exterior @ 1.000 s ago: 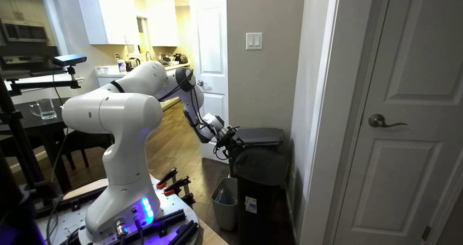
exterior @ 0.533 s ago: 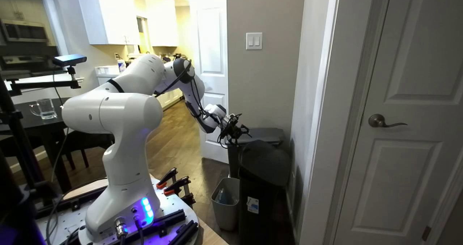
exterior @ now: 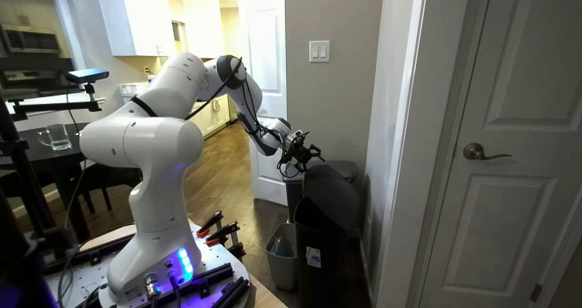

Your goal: Open the lid of the black bin

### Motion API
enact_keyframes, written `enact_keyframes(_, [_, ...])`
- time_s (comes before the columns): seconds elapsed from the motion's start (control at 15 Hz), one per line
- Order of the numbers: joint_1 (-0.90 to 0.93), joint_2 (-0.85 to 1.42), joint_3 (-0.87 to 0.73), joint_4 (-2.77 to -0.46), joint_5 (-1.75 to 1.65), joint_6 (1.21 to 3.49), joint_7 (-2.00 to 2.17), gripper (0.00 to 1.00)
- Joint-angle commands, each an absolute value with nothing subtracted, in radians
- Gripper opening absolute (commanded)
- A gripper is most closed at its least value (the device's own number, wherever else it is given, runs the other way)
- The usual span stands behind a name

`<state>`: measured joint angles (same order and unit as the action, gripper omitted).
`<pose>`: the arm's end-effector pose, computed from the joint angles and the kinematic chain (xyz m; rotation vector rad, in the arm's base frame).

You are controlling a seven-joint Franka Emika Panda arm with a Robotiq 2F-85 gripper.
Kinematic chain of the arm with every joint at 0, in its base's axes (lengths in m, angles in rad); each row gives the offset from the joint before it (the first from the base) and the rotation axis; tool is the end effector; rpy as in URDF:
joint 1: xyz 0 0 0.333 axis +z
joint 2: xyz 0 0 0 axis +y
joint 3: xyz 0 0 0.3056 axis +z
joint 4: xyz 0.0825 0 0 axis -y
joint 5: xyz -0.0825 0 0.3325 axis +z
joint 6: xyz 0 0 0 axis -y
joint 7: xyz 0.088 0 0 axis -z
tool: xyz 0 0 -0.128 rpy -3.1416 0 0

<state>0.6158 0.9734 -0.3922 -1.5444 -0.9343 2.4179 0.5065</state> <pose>0.6343 0.1662 0.1237 2.1387 0.7200 0.2742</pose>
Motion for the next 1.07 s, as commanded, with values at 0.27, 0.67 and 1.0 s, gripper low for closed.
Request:
enact_keyframes(0.27, [0.464,0.768,-0.285,-1.750,-1.076,2.444,0.704,1.00])
enact_keyframes(0.67, [0.279,0.644,-0.205,-1.858,-1.062,2.545,0.773,1.00])
enact_keyframes(1.0, [0.202,0.591,-0.195,-1.898,-1.075,2.626,0.791,1.00])
